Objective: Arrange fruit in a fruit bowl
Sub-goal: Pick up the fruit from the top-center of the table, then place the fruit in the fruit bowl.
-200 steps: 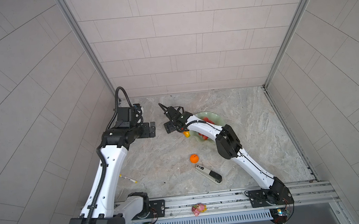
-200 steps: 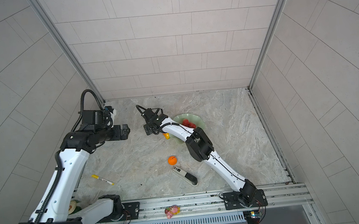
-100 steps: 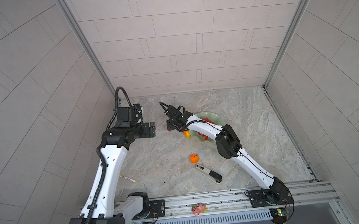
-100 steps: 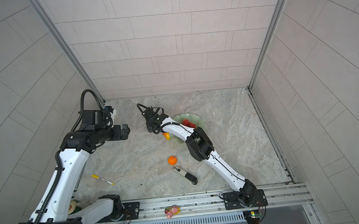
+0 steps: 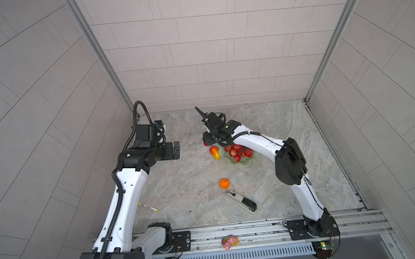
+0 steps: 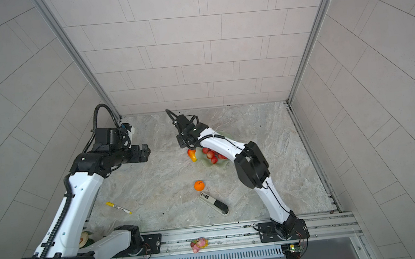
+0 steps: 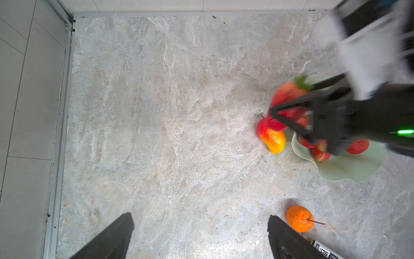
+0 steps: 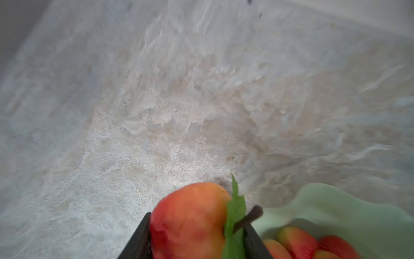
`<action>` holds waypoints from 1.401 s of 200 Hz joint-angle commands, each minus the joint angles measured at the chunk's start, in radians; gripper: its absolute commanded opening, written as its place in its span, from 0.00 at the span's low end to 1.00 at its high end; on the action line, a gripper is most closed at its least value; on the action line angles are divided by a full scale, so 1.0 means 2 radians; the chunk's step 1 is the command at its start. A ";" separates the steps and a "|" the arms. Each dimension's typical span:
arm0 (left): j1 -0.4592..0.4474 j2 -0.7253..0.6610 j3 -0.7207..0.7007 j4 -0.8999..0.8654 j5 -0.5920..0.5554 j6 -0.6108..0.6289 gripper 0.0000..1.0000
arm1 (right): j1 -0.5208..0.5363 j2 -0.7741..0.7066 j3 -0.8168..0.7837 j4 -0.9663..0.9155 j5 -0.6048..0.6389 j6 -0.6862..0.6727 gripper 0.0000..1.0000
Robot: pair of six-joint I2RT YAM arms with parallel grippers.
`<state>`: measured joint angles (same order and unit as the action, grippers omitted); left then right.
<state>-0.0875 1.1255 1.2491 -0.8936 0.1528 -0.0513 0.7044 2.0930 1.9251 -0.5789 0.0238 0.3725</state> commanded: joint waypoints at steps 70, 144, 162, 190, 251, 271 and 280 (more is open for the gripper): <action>-0.001 0.002 0.003 0.003 0.013 0.005 1.00 | -0.140 -0.213 -0.268 0.038 0.052 -0.070 0.38; 0.000 0.005 0.011 -0.003 0.024 0.007 1.00 | -0.162 -0.189 -0.296 0.035 0.013 -0.085 0.42; -0.001 0.003 0.015 -0.008 0.020 0.010 1.00 | -0.162 -0.177 -0.299 0.041 0.013 -0.079 0.43; -0.001 -0.004 0.012 -0.005 0.018 0.010 1.00 | -0.162 -0.179 -0.301 0.043 0.022 -0.076 0.49; -0.001 -0.001 0.011 -0.004 0.021 0.010 1.00 | -0.160 -0.188 -0.302 0.036 0.011 -0.090 0.72; -0.001 0.000 0.011 -0.004 0.022 0.010 1.00 | -0.157 -0.193 -0.302 0.036 0.009 -0.093 0.74; 0.000 0.001 0.012 -0.003 0.023 0.009 1.00 | -0.157 -0.196 -0.302 0.035 0.009 -0.094 0.75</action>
<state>-0.0875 1.1351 1.2530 -0.8886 0.1909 -0.0437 0.3824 1.7332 1.3216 -0.4961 0.0444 0.2001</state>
